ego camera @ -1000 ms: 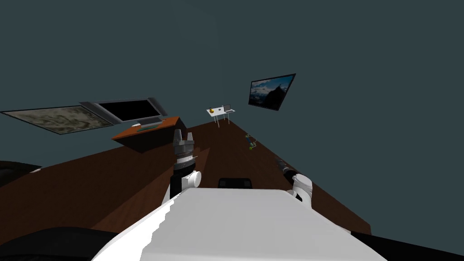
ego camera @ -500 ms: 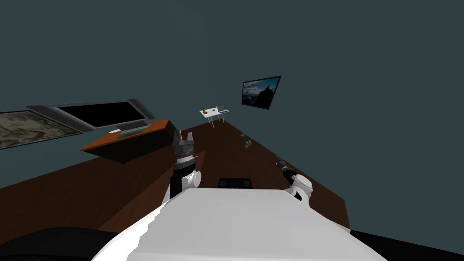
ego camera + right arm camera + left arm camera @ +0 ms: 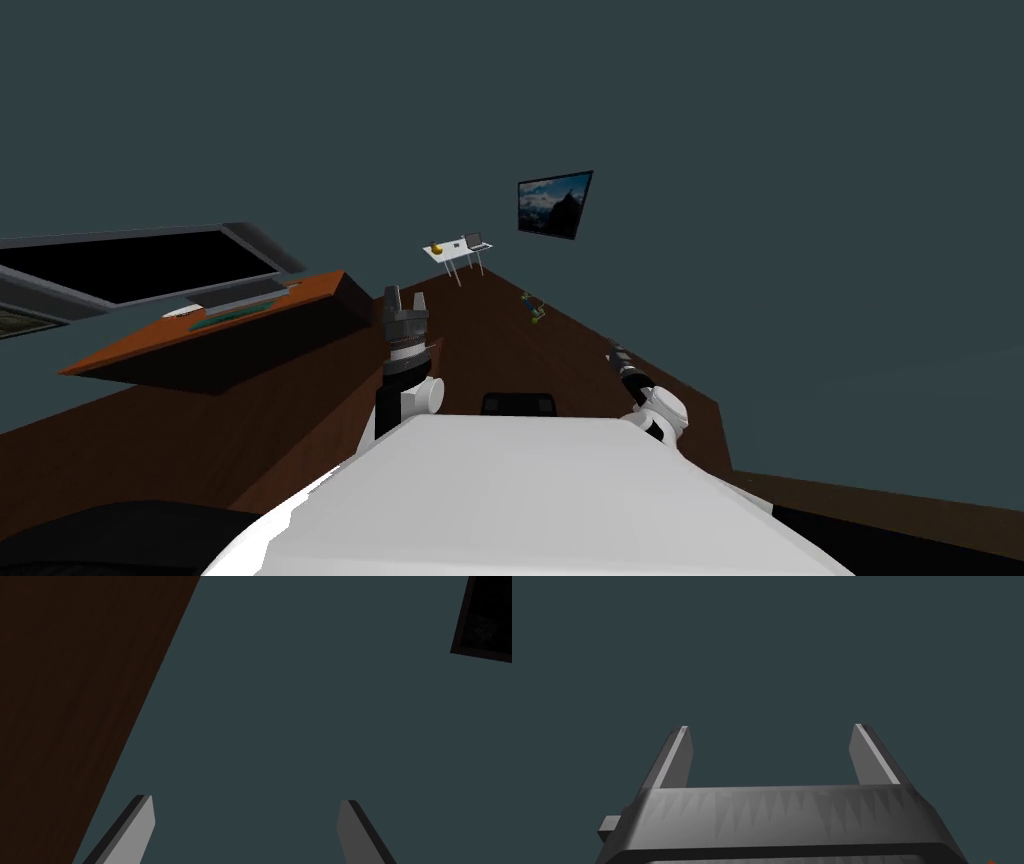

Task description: Push the door open

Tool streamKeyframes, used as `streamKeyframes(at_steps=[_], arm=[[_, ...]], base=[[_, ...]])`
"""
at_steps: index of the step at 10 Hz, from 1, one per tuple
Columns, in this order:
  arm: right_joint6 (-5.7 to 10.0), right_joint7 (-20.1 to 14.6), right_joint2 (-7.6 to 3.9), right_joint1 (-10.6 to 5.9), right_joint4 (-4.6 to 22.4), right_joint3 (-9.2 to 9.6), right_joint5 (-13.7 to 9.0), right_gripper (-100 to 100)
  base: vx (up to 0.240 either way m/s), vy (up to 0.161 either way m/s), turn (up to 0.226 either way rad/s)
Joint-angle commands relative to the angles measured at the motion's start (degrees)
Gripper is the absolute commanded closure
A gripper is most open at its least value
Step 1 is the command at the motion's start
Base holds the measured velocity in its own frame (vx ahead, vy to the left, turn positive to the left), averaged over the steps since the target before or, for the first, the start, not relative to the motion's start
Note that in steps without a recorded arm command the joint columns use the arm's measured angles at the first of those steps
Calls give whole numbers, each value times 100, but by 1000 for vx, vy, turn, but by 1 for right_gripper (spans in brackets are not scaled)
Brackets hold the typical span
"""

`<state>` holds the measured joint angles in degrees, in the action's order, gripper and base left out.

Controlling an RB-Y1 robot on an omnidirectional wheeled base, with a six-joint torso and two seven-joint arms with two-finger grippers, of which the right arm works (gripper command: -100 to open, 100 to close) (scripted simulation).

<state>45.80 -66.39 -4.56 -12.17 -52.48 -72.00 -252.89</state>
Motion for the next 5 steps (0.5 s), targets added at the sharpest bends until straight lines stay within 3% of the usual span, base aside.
streamKeyframes(at_steps=[1, 5], arm=[[28, -68, -1, -43, 86, -69, -249, -100], [86, -220, 24, -144, 267, -234, -848, -100]], base=[[-28, -9, -204], [-28, -11, -204]])
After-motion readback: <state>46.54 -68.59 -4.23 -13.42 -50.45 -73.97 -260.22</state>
